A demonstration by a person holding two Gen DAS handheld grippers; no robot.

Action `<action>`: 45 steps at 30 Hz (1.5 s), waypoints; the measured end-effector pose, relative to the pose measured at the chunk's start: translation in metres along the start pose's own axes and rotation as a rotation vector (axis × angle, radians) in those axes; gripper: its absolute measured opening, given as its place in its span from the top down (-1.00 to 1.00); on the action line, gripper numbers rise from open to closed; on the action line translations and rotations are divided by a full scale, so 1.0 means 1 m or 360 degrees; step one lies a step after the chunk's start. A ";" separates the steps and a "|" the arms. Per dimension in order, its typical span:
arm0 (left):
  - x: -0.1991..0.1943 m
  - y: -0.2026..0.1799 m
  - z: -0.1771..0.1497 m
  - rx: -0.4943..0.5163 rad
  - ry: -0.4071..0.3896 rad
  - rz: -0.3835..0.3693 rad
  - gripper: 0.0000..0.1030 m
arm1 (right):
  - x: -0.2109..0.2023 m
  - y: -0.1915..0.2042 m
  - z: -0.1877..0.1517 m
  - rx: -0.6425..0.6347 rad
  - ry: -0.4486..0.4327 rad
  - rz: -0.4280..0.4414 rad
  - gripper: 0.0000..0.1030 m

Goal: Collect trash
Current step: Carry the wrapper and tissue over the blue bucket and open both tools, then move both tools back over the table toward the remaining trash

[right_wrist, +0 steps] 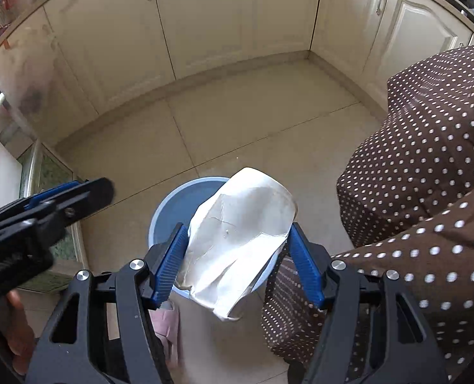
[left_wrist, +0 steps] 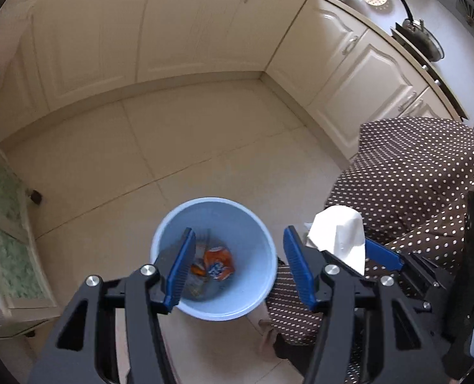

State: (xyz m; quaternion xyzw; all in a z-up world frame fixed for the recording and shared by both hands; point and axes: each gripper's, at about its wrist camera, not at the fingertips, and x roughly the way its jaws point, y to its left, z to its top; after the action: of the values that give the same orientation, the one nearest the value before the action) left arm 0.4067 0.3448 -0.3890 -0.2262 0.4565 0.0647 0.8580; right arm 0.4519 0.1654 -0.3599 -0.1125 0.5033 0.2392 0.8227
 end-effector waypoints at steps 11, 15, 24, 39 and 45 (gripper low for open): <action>-0.025 0.037 0.003 -0.0095 -0.0032 0.0071 -0.08 | 0.011 0.018 0.014 -0.0016 -0.0011 0.0033 -0.21; -0.032 0.040 0.005 -0.0104 -0.0047 0.0076 -0.08 | 0.006 0.025 0.024 -0.0029 -0.0075 0.0030 -0.23; -0.069 0.030 0.012 -0.0081 -0.0131 0.0074 -0.08 | -0.030 0.028 0.029 -0.0042 -0.0192 -0.0035 -0.34; -0.180 -0.019 0.012 0.0092 -0.0374 0.0008 -0.08 | -0.179 0.031 0.007 -0.0058 -0.0568 -0.0169 -0.39; -0.235 -0.043 0.001 0.0175 -0.0505 -0.0040 -0.12 | -0.238 0.026 -0.006 -0.0019 -0.0709 -0.0209 -0.44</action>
State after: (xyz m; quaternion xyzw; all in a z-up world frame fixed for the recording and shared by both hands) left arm 0.2861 0.3290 -0.1836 -0.1717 0.3153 0.0637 0.9311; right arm 0.3439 0.1181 -0.1514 -0.0942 0.2994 0.2070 0.9266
